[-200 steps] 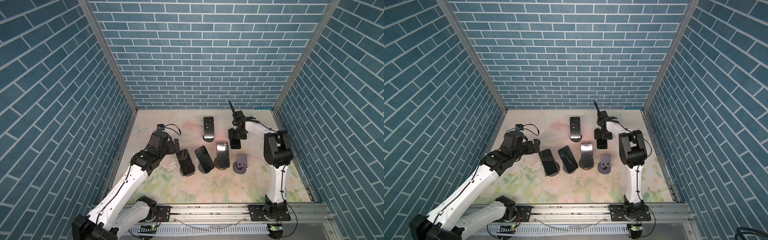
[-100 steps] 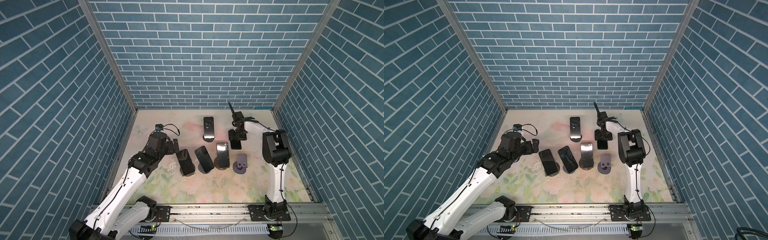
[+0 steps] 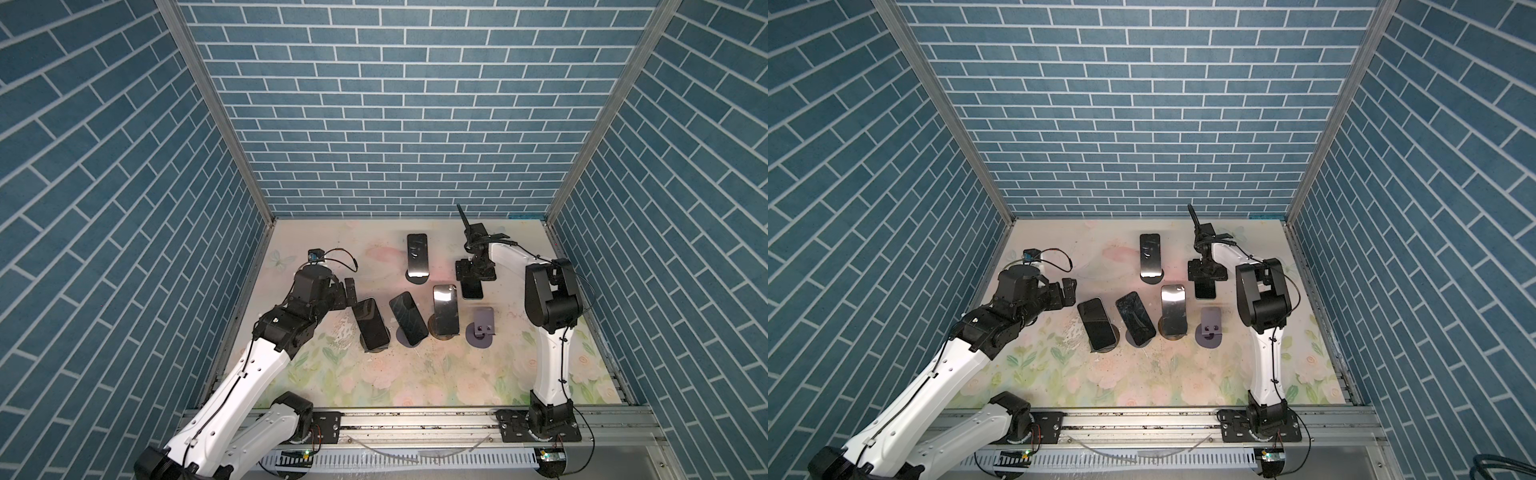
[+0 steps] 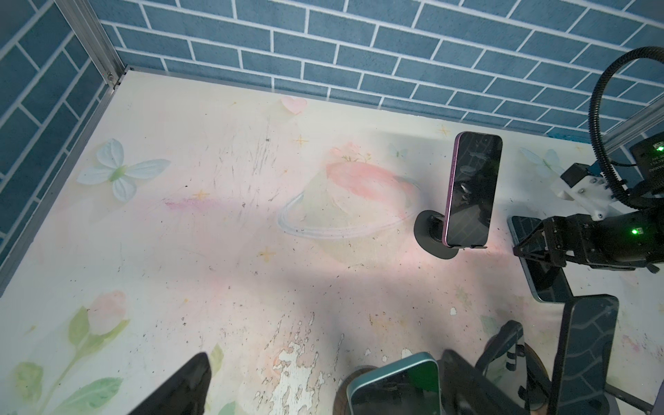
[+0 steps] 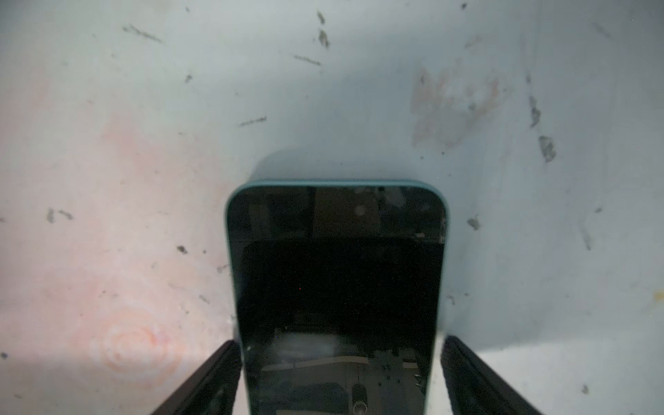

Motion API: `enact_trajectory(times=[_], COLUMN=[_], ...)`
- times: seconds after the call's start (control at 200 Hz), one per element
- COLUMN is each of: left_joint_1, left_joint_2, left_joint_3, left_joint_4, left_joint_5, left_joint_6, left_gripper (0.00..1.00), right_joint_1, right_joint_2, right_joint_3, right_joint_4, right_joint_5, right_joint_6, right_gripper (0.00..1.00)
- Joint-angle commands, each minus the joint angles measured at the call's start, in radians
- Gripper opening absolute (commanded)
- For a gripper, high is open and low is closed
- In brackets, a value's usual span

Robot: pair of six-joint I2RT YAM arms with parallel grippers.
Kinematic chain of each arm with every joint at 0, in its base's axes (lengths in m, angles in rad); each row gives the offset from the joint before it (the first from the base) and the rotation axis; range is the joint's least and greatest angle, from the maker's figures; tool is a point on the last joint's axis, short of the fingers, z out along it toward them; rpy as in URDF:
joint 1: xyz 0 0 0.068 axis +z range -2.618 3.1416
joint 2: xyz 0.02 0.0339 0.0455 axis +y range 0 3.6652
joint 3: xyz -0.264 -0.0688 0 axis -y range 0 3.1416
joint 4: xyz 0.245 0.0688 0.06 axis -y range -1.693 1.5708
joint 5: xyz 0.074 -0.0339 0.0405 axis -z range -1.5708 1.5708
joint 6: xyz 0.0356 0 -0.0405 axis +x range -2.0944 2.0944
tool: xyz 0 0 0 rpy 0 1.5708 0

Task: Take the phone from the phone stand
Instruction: 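Lower the phone flat onto the table and open the right gripper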

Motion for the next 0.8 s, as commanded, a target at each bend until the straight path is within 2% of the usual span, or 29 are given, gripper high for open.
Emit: enact_trajectory(times=[0.0,0.435,0.795], left_joint_1=[-0.005,-0.005,-0.005], left_joint_2=[-0.014,-0.001,0.003], left_joint_3=[-0.019,-0.021,-0.018], left_joint_4=[-0.027,-0.02,-0.007], left_joint_5=[-0.006,-0.001,0.03], left_joint_6=[-0.008,-0.007,-0.011], left_gripper=[1.0,1.0,1.0], right_joint_1=[-0.004,-0.004,-0.002], right_joint_2=[-0.057,-0.234,-0.428], right_joint_3=[0.008,-0.005,-0.099], right_joint_4=[-0.038,-0.054,-0.095], right_joint_5=[0.031,0.052,0.05], right_joint_6=[0.013,0.023,0.054], right_gripper=[0.89,0.88,0.88])
